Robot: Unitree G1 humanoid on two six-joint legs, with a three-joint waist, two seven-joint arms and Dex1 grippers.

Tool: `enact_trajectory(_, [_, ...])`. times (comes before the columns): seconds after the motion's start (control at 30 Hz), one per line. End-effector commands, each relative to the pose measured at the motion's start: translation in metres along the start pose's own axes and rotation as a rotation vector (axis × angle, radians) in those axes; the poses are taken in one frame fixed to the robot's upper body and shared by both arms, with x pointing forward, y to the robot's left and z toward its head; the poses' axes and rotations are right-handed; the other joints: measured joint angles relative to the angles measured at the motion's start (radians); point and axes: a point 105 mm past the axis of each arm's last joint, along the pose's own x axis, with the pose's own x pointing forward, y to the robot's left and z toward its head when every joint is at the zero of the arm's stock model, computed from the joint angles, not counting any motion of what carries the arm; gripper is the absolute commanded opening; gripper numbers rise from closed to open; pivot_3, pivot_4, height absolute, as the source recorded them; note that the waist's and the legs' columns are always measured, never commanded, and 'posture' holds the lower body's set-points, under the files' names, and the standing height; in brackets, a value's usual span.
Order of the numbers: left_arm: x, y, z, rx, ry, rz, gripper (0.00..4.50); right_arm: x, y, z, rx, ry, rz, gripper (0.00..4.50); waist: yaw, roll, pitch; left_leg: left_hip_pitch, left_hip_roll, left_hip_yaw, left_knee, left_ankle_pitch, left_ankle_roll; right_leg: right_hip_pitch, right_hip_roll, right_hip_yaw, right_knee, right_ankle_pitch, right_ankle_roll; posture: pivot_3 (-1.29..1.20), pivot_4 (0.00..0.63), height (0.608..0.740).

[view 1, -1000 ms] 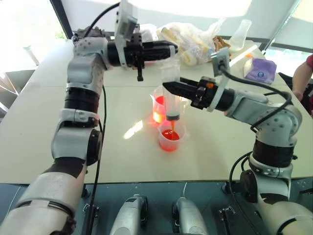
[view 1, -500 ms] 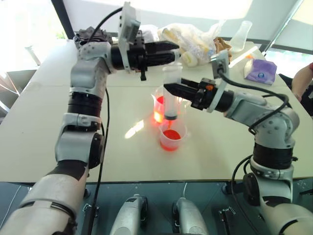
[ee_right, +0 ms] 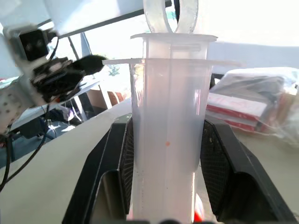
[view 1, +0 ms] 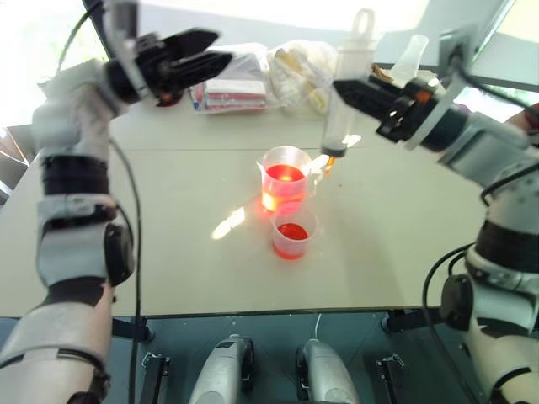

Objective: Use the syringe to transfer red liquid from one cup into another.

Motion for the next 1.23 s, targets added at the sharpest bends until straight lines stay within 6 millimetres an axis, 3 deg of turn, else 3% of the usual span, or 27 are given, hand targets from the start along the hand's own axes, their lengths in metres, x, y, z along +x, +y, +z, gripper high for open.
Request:
enact_trajectory(0.03, [-0.019, -0.037, -0.014, -0.037, 0.06, -0.014, 2.97, -0.015, -0.037, -0.008, 0.163, 0.197, -0.166, 1.49, 0.002, 0.0, 0.0, 0.0, 0.0, 0.0, 0.0, 0.0, 0.0, 0.001, 0.0, 0.0, -0.001, 0.0, 0.0, 0.0, 0.15, 0.74])
enact_trajectory(0.13, [-0.039, -0.071, -0.049, -0.035, 0.196, -0.006, 2.97, -0.024, -0.064, -0.033, 0.269, 0.372, -0.291, 1.49, 0.0, 0.0, 0.0, -0.001, 0.0, -0.001, -0.001, -0.001, 0.001, 0.002, -0.001, 0.001, -0.006, 0.0, -0.001, 0.0, 0.15, 0.74])
enact_trajectory(0.27, [-0.059, -0.1, -0.076, -0.093, 0.261, 0.053, 2.97, -0.024, -0.078, -0.078, 0.318, 0.587, -0.335, 1.49, -0.004, 0.001, 0.0, 0.0, -0.001, 0.0, -0.003, -0.002, 0.001, 0.001, -0.002, 0.002, -0.008, 0.001, -0.002, 0.0, 0.15, 0.74])
enact_trajectory(0.37, [-0.063, -0.111, -0.086, -0.111, 0.268, 0.098, 2.97, -0.021, -0.086, -0.107, 0.34, 0.683, -0.347, 1.49, -0.004, 0.001, 0.0, 0.0, -0.001, 0.0, -0.005, -0.002, 0.001, 0.0, -0.002, 0.002, -0.007, 0.001, -0.002, 0.0, 0.15, 0.74])
enact_trajectory(0.57, [-0.063, -0.118, -0.098, -0.108, 0.278, 0.168, 2.97, -0.019, -0.102, -0.139, 0.308, 0.774, -0.353, 1.49, 0.0, 0.001, 0.0, 0.0, -0.001, 0.0, -0.006, 0.0, -0.001, 0.0, -0.001, 0.002, -0.007, 0.001, -0.002, 0.0, 0.15, 0.74])
enact_trajectory(0.67, [-0.063, -0.118, -0.102, -0.097, 0.284, 0.18, 3.01, -0.022, -0.11, -0.145, 0.305, 0.788, -0.374, 2.86, 0.002, 0.001, 0.0, 0.0, -0.001, 0.0, -0.006, 0.0, -0.002, 0.0, -0.001, 0.002, -0.007, 0.001, -0.002, 0.0, 0.15, 0.74])
enact_trajectory(0.77, [-0.063, -0.114, -0.101, -0.095, 0.282, 0.192, 3.01, -0.023, -0.115, -0.141, 0.286, 0.776, -0.388, 4.48, -0.001, 0.001, 0.0, 0.0, -0.001, 0.0, -0.006, 0.0, -0.002, 0.0, -0.001, 0.002, -0.007, 0.001, -0.002, 0.0, 0.15, 0.74])
enact_trajectory(0.93, [-0.071, -0.106, -0.103, -0.096, 0.301, 0.226, 3.01, -0.025, -0.105, -0.098, 0.171, 0.673, -0.284, 4.48, 0.002, 0.002, 0.0, 0.001, -0.001, 0.0, -0.008, 0.001, -0.004, -0.001, -0.001, 0.002, -0.007, 0.001, -0.002, 0.0, 0.15, 0.74])
enact_trajectory(1.1, [-0.077, -0.097, -0.103, -0.137, 0.282, 0.288, 3.01, -0.042, -0.063, -0.051, -0.053, 0.447, -0.101, 4.48, 0.009, 0.002, 0.0, 0.0, -0.001, 0.0, -0.012, 0.001, -0.004, -0.002, -0.001, 0.002, -0.009, 0.001, -0.002, 0.0, 0.15, 0.74])
enact_trajectory(1.23, [-0.077, -0.089, -0.112, -0.131, 0.292, 0.3, 3.01, -0.059, -0.047, -0.047, -0.256, 0.263, -0.105, 4.48, 0.008, 0.002, 0.0, 0.001, -0.001, 0.0, -0.013, 0.0, -0.003, 0.0, -0.001, 0.002, -0.01, 0.001, -0.002, 0.0, 0.15, 0.74])
